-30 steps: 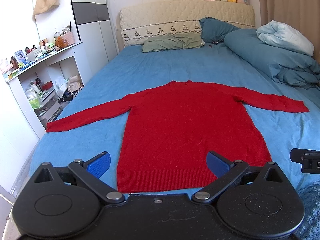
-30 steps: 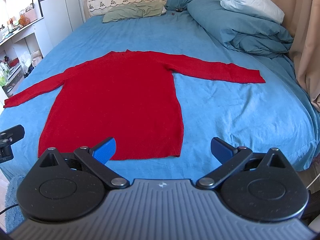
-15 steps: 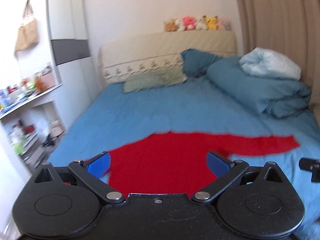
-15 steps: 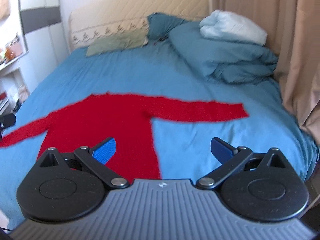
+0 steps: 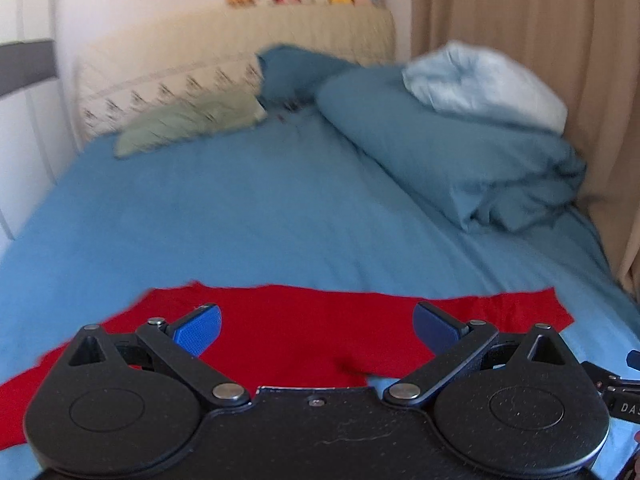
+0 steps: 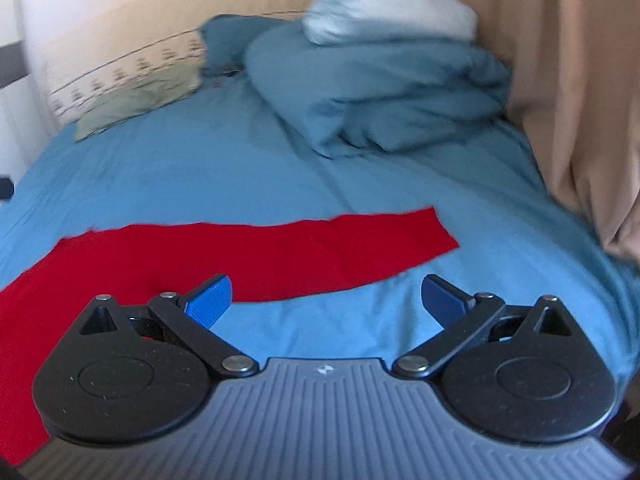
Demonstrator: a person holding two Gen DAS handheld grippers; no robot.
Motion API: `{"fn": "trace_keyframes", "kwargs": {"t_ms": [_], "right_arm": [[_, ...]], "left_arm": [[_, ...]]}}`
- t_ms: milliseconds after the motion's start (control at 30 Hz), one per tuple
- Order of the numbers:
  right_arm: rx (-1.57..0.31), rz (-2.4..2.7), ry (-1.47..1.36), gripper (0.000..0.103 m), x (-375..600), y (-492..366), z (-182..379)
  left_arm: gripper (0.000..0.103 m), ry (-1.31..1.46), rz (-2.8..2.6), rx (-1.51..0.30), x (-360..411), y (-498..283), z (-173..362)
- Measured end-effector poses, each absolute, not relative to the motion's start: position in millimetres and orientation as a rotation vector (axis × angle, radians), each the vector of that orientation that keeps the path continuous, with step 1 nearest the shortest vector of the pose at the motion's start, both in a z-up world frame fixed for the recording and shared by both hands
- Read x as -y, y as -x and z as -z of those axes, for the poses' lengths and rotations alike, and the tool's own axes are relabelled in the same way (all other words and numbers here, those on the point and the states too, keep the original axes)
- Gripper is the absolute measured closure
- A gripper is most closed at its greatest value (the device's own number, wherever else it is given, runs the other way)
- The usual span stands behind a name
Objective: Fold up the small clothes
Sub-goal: 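Lower the right gripper onto a sweater sleeve cuff and close on it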
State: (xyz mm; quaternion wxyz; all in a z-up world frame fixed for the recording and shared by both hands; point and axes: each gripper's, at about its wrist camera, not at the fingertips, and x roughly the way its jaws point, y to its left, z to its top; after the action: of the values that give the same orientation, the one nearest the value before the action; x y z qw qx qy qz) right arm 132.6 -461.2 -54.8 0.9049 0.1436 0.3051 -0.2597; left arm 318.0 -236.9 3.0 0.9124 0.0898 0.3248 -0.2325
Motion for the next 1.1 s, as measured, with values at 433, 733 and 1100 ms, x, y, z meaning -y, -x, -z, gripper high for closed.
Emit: {"fn": "trace_keyframes", "kwargs": {"t_ms": [433, 733, 1100], "right_arm": [[-0.614, 0.728, -0.496, 0.006, 568, -202, 191], [-0.550, 0.853, -0.605, 0.048, 606, -221, 219], [-0.526, 0.853, -0.568, 0.081, 605, -236, 180]], "left_arm": [[0.000, -0.227, 0.469, -0.933, 329, -425, 144], [0.000, -0.264, 0.428, -1.045, 352, -447, 182], [0.003, -0.173, 0.415, -1.010, 326, -446, 153]]}}
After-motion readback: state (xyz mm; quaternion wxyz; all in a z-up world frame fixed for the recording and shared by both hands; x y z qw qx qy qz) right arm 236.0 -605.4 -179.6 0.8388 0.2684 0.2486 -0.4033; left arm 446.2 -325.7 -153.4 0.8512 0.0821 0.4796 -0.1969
